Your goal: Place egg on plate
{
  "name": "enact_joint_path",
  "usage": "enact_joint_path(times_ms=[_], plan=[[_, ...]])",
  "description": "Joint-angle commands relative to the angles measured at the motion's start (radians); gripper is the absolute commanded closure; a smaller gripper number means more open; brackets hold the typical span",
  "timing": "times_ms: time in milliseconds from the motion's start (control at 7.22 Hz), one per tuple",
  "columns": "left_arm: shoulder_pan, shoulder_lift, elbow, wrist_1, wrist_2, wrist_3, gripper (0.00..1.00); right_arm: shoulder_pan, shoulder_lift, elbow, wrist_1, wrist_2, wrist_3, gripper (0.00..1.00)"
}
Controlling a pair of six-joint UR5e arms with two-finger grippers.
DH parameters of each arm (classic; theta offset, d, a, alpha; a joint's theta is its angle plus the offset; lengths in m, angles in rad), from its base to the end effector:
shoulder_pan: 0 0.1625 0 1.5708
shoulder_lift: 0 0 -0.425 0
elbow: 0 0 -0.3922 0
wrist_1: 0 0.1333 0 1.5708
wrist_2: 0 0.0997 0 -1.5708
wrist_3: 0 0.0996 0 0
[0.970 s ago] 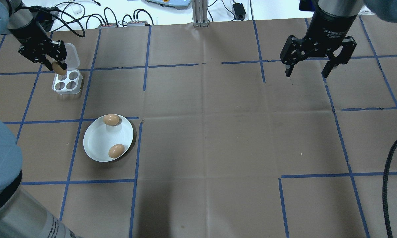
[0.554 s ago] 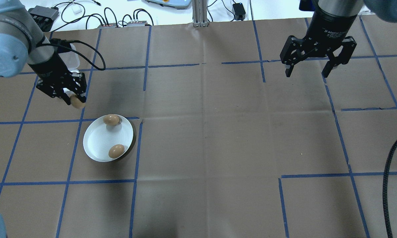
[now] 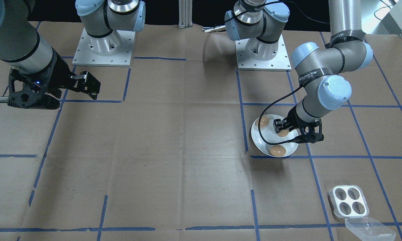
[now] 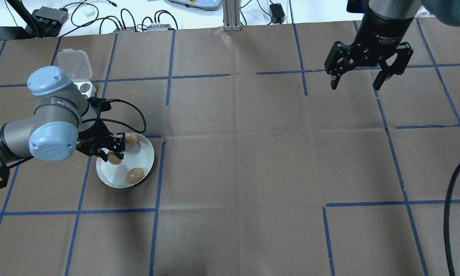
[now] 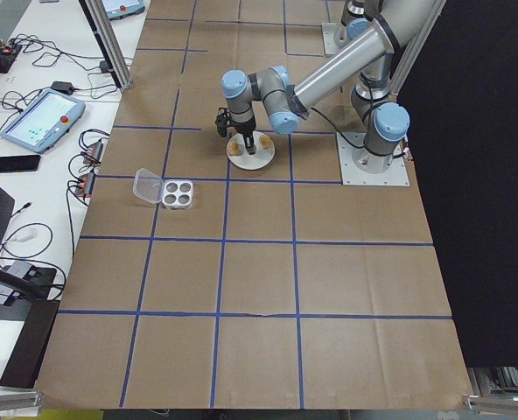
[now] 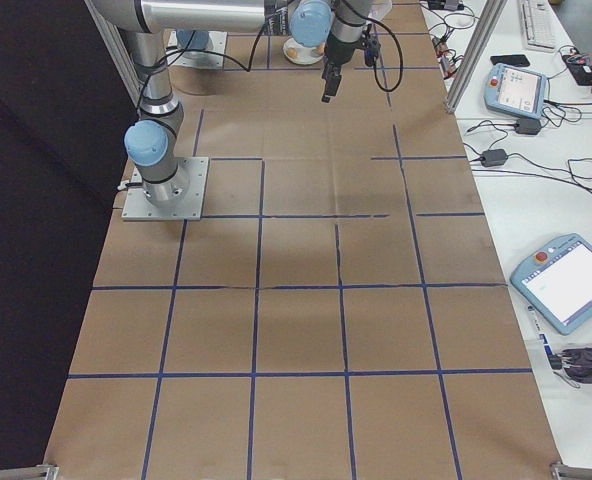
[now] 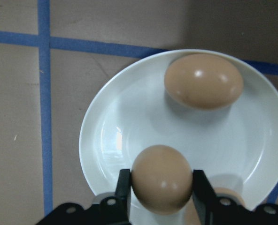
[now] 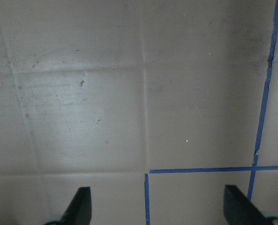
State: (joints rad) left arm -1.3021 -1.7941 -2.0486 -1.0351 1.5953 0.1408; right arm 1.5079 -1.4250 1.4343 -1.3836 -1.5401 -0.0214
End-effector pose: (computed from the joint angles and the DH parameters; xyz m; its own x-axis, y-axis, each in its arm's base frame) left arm 0.0001 -0.4934 0.2093 -0.9921 -0.1255 -0.0008 -0.1239 0.9782 0.1664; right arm 0.1026 -0.5398 0.4622 -0.9983 0.0478 -0.0343 0.0403 0.9801 0.1945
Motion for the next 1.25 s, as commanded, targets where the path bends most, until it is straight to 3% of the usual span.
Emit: enact_joint_path(times_ms=[0, 277, 554, 1108], plan=[[0.0, 0.01, -0.004, 0.018, 0.005, 0.009, 0.01, 0.0, 0.0, 0.0, 0.0, 0.0, 0.0, 0.0], [-0.008, 0.047, 0.062, -0.037, 0.002, 0.01, 0.0, 0.0, 0.0, 0.0, 0.0, 0.0, 0.0, 0.0], [-0.019, 0.135, 0.202, -0.236, -0.003, -0.015, 0.0, 0.0, 0.0, 0.0, 0.0, 0.0, 0.0, 0.0], [-0.205, 0.164, 0.46, -0.471, -0.001, -0.272, 0.0, 0.0, 0.0, 0.0, 0.0, 0.0, 0.0, 0.0]])
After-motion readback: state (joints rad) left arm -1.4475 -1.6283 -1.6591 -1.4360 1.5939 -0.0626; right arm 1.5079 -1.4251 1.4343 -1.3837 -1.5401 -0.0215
